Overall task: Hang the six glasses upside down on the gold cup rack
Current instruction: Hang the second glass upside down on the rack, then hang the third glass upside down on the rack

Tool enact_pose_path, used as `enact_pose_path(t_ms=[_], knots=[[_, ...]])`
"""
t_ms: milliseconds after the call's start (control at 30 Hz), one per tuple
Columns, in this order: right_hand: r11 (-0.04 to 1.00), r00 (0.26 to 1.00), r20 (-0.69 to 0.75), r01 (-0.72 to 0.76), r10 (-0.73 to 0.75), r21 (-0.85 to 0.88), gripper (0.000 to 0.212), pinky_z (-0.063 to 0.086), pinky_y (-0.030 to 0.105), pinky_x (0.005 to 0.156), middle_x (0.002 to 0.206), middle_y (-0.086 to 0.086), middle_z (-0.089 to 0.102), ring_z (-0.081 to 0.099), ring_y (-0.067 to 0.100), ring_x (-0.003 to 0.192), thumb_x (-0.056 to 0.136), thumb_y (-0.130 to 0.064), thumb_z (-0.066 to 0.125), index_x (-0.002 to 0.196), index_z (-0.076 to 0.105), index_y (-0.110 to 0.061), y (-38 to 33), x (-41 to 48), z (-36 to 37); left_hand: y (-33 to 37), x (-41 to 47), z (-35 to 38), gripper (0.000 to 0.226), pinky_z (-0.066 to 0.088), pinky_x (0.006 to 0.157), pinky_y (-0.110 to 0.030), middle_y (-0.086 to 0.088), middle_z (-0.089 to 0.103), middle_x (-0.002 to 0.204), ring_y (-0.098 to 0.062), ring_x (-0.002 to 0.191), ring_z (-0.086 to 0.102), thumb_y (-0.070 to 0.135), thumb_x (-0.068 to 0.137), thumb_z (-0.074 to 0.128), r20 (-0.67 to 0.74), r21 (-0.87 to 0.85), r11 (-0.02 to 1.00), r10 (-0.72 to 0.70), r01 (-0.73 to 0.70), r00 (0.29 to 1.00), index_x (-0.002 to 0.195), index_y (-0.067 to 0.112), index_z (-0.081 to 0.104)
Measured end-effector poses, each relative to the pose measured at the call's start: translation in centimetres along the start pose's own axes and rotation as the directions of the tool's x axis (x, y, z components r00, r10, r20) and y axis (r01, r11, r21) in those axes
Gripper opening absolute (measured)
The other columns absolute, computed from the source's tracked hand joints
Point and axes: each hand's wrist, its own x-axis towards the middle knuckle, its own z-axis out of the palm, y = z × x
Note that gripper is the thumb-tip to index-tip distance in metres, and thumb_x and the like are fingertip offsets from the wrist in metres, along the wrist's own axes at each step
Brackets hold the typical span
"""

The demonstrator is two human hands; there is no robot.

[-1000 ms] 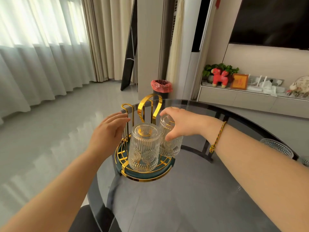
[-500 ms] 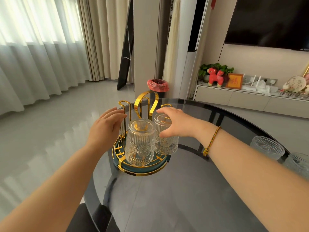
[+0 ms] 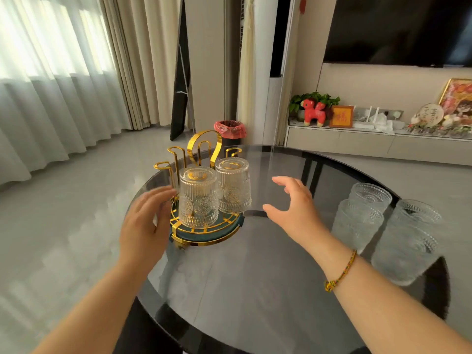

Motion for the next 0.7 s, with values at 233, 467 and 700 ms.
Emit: enact_pose_path(t_ms=[233,467,700], knots=[[0.979,0.952,-0.229,-0.196,0.205,0.060,0.045,0.025,0.016,0.088,0.117,0.007,0.047,0.039,0.022,0.113,0.072,-0.009,0.066,0.114,0.049,-0.010,4.8,-7.2,-1.7,3.9,-5.7,5.4,0.026,0.043,0.084,-0.033,-0.010,0.068,0.101,-0.019,0.098,0.059,0.020,0.082,0.046,0.276,-0.096,0.988,0.139,-0.117,0.951,0.097,0.008,0.064],[0.947,0.760,-0.601,-0.322,0.247,-0.017,0.046,0.031,0.034,0.091,0.113,0.023,0.050,0.042,0.037,0.110,0.065,-0.006,0.073,0.106,0.052,0.000,8.0,-11.9,-4.3,3.4,-7.4,10.8,0.031,0.041,0.095,-0.034,-0.001,0.050,0.131,-0.019,0.120,0.046,0.022,0.089,0.047,0.487,0.047,0.999,-0.032,0.011,0.873,0.120,0.020,0.048],[0.861,0.614,-0.666,-0.502,0.424,0.085,0.093,0.013,0.043,0.108,0.142,0.028,0.023,0.018,0.040,0.133,0.061,-0.012,0.077,0.134,0.020,0.001,11.9,-11.5,-6.1,2.8,-6.9,12.8,0.042,0.029,0.106,-0.034,-0.002,0.042,0.138,-0.020,0.128,0.035,0.032,0.089,0.044,0.631,0.179,0.983,-0.084,-0.039,0.771,0.128,0.021,0.036]])
